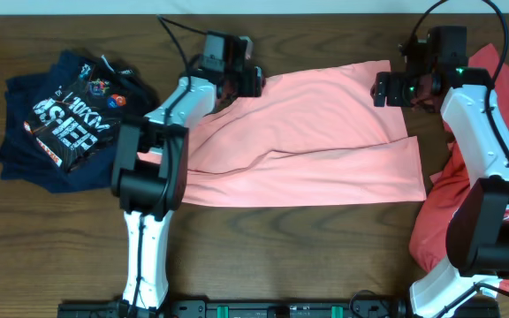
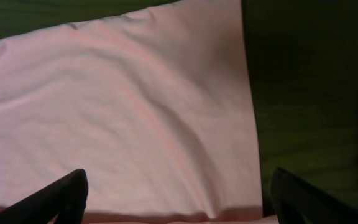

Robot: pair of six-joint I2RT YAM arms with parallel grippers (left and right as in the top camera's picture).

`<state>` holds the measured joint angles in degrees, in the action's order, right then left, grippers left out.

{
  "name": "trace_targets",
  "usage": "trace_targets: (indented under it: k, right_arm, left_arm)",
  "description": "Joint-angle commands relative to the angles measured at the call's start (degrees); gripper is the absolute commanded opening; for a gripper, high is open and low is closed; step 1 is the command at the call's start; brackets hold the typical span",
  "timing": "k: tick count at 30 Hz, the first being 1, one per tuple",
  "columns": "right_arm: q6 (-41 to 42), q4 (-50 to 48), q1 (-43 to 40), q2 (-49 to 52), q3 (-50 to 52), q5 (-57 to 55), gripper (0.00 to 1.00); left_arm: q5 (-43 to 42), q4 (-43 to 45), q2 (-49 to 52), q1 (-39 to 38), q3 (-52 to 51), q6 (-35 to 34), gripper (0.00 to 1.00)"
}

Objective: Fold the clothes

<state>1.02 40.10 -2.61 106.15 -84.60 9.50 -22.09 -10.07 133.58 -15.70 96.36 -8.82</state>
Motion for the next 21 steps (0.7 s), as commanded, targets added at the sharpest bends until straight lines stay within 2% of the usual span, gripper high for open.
trace_targets:
  k: [1,2,3,6,7,15,21]
  right_arm:
    - [0.63,-0.04,0.76,-0.39,-1.4,0.39,0.84]
    - [0.63,-0.09,0.76,-0.39,-1.4,0.37,0.79]
    - [0.63,-0.15,0.76,-0.37,-1.4,0.17,0.75]
    - [0.63,-0.72,0.76,-0.35,-1.4,-1.36,0.67]
    - [0.63,-0.83,0.76,-0.22,-1.4,-1.97,0.67]
    - [0.61,-3.74,0.76,4.42,-2.69,-3.54,0.75]
    - [0.61,-14.56,0.83,13.05,-6.23,-3.61,0.82]
  left_arm:
    - [0.72,1.05,2.01,-0.28,1.07,0.61,0.58]
    - [0.72,1.2,2.12,-0.42,1.07,0.61,0.48]
    - [0.72,1.25,2.12,-0.48,1.07,0.61,0.32]
    - [0.66,0.76,1.68,-0.61,1.07,-0.55,0.11]
    - [0.61,0.17,1.33,-0.61,1.07,-1.25,0.08]
    - [-8.07,-10.69,-4.76,-0.85,1.07,-1.99,0.06]
    - [-8.17,-17.14,-7.91,-0.98,1.07,-1.97,0.06]
